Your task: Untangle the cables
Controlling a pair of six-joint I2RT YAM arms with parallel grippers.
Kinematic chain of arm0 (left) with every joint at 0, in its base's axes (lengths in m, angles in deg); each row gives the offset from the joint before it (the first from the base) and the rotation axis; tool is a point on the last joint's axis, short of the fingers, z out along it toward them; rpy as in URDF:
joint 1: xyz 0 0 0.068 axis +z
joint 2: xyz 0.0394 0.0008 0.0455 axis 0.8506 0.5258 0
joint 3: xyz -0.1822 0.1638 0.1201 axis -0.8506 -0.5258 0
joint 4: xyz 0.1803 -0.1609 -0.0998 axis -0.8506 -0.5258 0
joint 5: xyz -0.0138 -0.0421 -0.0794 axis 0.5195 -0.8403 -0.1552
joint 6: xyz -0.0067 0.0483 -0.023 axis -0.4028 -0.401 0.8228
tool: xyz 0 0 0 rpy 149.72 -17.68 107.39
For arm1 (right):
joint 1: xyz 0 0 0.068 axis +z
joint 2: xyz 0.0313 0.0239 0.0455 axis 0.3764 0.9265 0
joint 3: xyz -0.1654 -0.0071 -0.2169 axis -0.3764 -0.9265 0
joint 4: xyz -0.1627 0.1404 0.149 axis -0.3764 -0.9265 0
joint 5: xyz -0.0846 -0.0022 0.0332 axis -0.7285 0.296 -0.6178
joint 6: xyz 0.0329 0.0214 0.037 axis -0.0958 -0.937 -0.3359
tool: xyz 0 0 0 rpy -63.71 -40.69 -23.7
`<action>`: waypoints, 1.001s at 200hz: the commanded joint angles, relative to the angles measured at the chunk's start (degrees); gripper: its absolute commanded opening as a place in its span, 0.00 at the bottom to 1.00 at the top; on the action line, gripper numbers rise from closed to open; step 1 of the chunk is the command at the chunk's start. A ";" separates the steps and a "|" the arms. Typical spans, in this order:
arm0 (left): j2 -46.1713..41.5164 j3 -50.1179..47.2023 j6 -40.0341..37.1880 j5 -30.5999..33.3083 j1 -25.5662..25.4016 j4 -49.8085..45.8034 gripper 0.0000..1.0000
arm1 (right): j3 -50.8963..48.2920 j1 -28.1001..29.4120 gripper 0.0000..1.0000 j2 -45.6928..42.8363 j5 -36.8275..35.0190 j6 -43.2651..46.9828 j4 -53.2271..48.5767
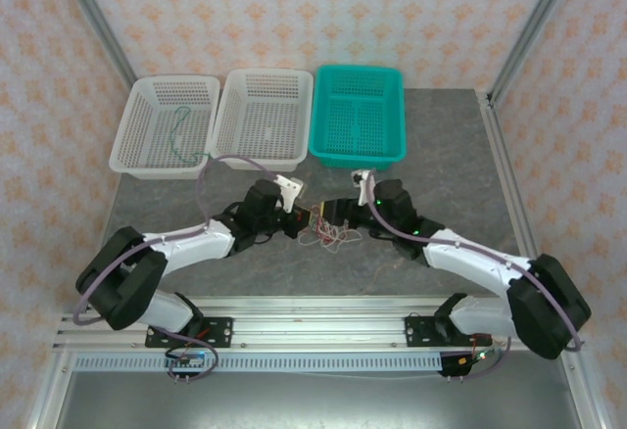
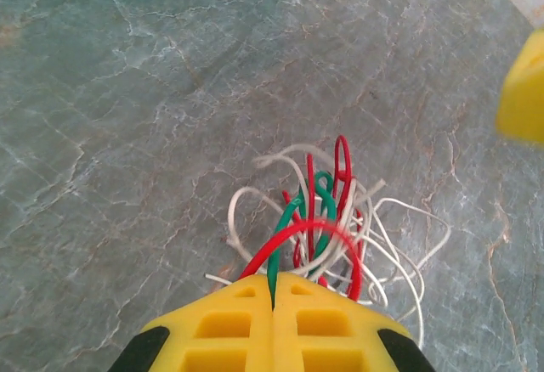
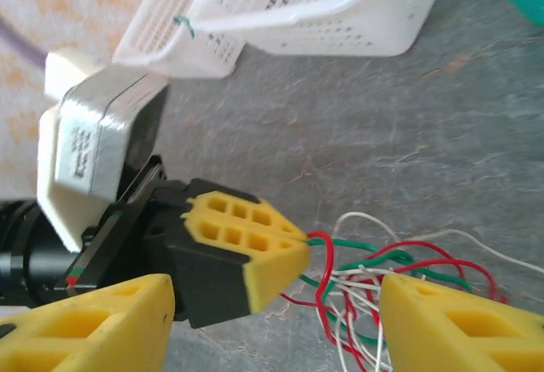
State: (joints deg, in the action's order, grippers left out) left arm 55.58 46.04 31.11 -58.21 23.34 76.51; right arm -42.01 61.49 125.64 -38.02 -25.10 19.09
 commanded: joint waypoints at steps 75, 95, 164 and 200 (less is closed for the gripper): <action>-0.85 2.94 3.84 -1.99 -0.48 0.44 0.00 | 6.78 2.04 0.37 21.94 -17.34 4.99 4.02; -3.26 1.76 4.52 1.47 0.05 -1.81 0.00 | 5.25 0.47 0.18 21.11 -26.20 -0.48 -0.47; -7.76 -3.04 6.68 0.50 3.25 -4.31 0.00 | -0.68 -7.84 0.00 10.47 -36.06 -9.76 -13.51; -3.99 -3.97 9.73 0.49 3.25 1.06 0.00 | 0.41 -7.88 0.06 7.86 -31.15 -7.65 -13.89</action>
State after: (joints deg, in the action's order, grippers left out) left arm 50.07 43.04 38.34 -57.33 26.40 73.95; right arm -42.04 53.57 135.87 -69.95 -33.47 8.14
